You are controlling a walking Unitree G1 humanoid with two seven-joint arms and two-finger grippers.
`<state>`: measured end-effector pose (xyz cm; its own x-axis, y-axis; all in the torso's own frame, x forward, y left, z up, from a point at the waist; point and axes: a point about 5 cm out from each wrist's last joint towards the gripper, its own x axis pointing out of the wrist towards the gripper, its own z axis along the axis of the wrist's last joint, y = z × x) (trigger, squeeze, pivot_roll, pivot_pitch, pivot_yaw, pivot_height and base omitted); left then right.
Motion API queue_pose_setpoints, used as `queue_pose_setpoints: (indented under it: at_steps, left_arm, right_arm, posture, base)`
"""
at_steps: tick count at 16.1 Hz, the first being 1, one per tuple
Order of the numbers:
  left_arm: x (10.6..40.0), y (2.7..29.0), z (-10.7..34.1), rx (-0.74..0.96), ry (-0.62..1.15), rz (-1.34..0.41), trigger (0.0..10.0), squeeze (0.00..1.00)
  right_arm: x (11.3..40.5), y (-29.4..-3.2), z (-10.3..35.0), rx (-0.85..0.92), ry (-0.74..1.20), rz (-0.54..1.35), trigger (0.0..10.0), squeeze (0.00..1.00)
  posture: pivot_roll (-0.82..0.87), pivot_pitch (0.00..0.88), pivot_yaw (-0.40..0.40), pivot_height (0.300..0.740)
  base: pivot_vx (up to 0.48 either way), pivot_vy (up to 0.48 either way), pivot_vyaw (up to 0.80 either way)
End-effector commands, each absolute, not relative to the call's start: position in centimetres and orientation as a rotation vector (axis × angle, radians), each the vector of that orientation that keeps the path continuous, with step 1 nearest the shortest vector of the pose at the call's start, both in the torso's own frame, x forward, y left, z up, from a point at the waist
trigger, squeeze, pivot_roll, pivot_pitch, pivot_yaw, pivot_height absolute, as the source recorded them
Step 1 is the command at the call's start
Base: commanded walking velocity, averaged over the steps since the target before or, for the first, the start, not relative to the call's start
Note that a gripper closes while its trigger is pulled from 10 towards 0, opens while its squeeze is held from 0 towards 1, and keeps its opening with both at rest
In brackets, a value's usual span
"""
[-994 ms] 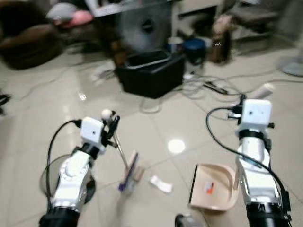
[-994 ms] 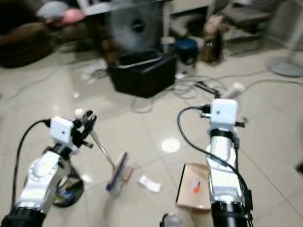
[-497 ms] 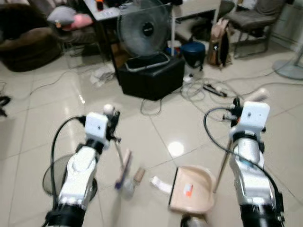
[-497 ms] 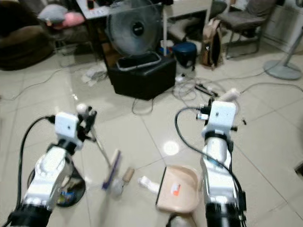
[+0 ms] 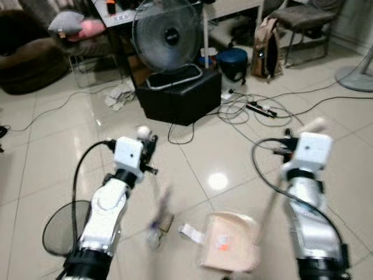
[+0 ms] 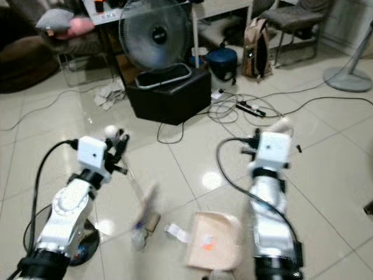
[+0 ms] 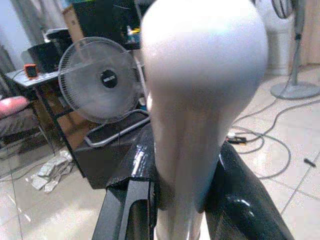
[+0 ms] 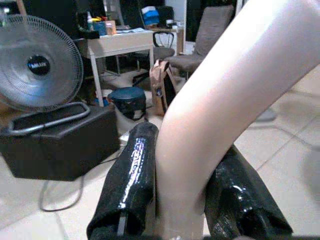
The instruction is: Sweep floor
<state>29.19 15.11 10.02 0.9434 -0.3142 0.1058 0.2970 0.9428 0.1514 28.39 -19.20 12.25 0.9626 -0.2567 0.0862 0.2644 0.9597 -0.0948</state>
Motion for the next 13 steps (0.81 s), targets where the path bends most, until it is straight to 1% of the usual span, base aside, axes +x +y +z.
queue_pose_setpoints:
  at_steps: [1,2,5,7,10,11,13]
  left_arm:
    - [29.3,16.3,11.0,0.171,-0.166,-0.284,10.0,0.0]
    - [29.4,16.4,10.9,0.172,-0.162,-0.282,10.0,0.0]
    - [29.5,17.2,10.5,0.204,-0.139,-0.226,10.0,0.0]
    - [29.6,17.5,10.5,0.218,-0.138,-0.205,10.0,0.0]
    - [29.8,17.9,10.1,0.256,-0.124,-0.17,10.0,0.0]
    - [29.9,18.0,10.0,0.238,-0.124,-0.162,10.0,0.0]
    - [30.5,18.0,8.9,0.252,-0.077,-0.157,10.0,0.0]
  right_arm:
    - [28.7,-18.0,13.0,-0.082,-0.112,-0.231,10.0,0.0]
    - [28.7,-18.0,13.0,-0.084,-0.11,-0.229,10.0,0.0]
    - [28.8,-18.0,13.0,-0.092,-0.111,-0.225,10.0,0.0]
    - [28.8,-18.2,13.2,-0.132,-0.12,-0.229,10.0,0.0]
    - [28.6,-18.9,12.9,-0.14,-0.112,-0.267,10.0,0.0]
    - [28.6,-19.2,12.9,-0.153,-0.124,-0.286,10.0,0.0]
    - [29.1,-19.8,12.4,-0.191,-0.131,-0.304,10.0,0.0]
  posture:
    - [-0.01,0.041,0.114,0.74]
    - [-0.01,0.041,0.115,0.74]
    - [-0.01,0.045,0.116,0.74]
    - [-0.01,0.049,0.118,0.74]
    - [-0.01,0.056,0.122,0.74]
    - [-0.01,0.062,0.123,0.74]
    - [-0.02,0.077,0.123,0.74]
  base:
    - [0.326,0.0,0.0]
    - [0.315,0.0,0.0]
    - [0.0,0.0,0.0]
    - [0.0,0.0,0.0]
    - [0.0,0.0,0.0]
    - [0.0,0.0,0.0]
    - [0.0,0.0,0.0]
